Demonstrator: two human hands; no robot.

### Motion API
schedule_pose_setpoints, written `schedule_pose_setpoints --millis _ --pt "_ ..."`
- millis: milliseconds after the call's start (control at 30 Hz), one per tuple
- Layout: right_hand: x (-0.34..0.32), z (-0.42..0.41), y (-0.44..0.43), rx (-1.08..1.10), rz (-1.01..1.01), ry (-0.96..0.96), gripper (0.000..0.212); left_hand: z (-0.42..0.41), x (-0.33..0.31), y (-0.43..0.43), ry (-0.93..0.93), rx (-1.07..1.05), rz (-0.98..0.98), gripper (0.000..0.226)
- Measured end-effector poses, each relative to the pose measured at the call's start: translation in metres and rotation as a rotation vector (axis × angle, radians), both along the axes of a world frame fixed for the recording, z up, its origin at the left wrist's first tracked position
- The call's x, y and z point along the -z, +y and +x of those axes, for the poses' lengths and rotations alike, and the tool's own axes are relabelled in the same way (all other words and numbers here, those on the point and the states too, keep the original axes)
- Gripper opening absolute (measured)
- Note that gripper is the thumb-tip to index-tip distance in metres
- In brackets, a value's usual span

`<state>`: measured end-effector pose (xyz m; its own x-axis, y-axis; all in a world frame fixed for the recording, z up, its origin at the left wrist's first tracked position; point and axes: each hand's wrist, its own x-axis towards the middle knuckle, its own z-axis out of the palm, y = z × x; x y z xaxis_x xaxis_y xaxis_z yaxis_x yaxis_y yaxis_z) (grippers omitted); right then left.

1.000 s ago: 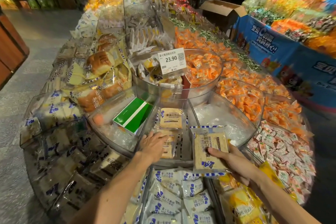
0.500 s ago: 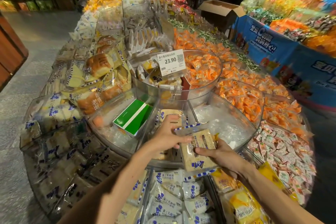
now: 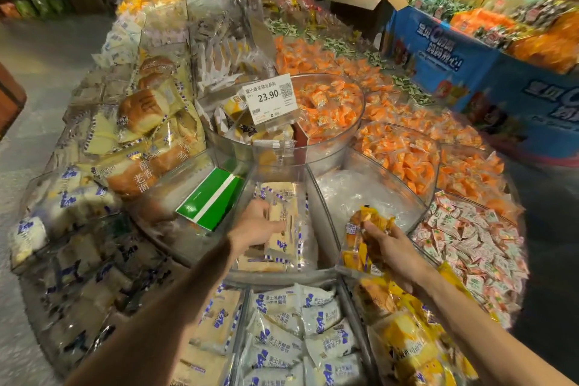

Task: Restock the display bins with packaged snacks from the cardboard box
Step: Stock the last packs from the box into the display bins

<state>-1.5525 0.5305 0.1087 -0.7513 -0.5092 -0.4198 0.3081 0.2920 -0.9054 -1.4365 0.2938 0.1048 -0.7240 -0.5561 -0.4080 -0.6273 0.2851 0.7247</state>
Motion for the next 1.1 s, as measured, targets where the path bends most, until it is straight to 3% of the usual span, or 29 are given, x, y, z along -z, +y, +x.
schedule_pose_setpoints --millis 100,200,333,500,633,767,833,900,967,1000,1100 --pt "-0.002 0.0 0.004 -0.016 0.021 -0.001 0.008 -0.021 0.019 0.015 -0.091 0.047 -0.005 0.03" --pt "0.011 -0.003 0.008 -0.03 -0.009 -0.052 0.016 -0.034 0.035 0.034 -0.117 0.03 0.028 0.034" --pt "0.024 -0.007 0.011 -0.074 0.025 -0.085 0.08 -0.037 0.052 0.048 -0.187 0.056 -0.061 0.03" --pt "0.03 -0.013 0.014 -0.073 0.033 -0.102 0.097 -0.038 0.062 0.057 -0.2 0.079 -0.212 0.026" --pt "0.017 -0.004 0.006 0.008 -0.06 -0.21 0.042 -0.035 0.067 0.062 -0.243 0.151 -0.36 0.039" --pt "0.019 -0.002 0.005 0.025 -0.072 -0.252 0.037 -0.032 0.049 0.054 -0.285 0.3 -0.575 0.05" --pt "0.017 0.001 0.003 0.032 -0.035 -0.21 0.037 -0.03 0.034 0.054 -0.157 0.265 -0.603 0.052" --pt "0.01 0.009 -0.003 0.003 -0.03 -0.126 0.029 -0.027 0.014 0.056 0.049 0.139 -0.221 0.056" --pt "0.007 0.017 -0.008 -0.04 -0.014 0.02 0.02 -0.022 -0.012 0.062 0.095 0.064 0.302 0.078" --pt "0.006 0.02 -0.01 -0.093 0.017 0.127 0.018 -0.019 -0.024 0.065 0.073 0.092 0.451 0.089" --pt "-0.004 0.027 -0.002 -0.336 0.067 0.413 0.041 -0.015 -0.042 0.072 0.06 0.146 0.569 0.094"
